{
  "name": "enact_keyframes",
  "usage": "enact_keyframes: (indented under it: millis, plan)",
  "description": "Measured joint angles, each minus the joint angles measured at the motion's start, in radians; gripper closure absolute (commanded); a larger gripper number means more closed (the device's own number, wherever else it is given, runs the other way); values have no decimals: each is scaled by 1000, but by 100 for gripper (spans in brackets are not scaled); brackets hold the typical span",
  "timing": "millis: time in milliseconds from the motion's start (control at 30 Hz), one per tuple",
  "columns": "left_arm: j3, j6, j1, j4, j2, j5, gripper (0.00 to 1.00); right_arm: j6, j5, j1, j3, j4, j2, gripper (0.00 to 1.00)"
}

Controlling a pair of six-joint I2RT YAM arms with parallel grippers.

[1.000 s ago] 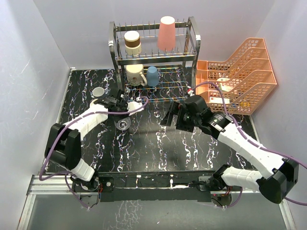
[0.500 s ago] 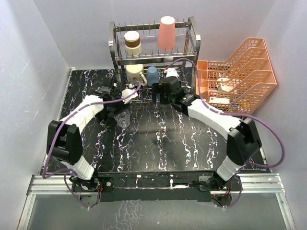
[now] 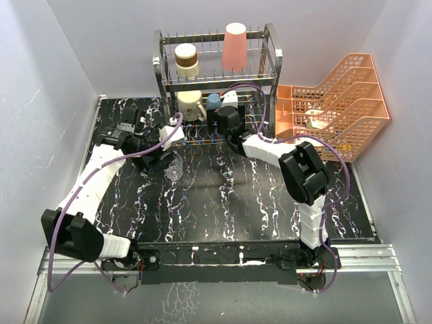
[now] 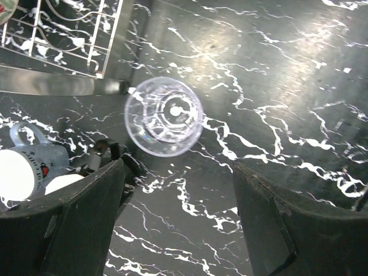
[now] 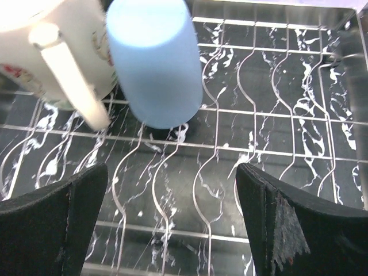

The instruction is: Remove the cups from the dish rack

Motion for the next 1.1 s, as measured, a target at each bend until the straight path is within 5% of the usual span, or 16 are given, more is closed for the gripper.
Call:
enact_keyframes:
  millis: [400,1100]
  plan:
    - [-149,71,0,-80,-156,89,26,-44,62,-24,60,186,135,4]
    - [-160,106,0,-77,-162,111,26,-49,-66,-96,298,235,327,2]
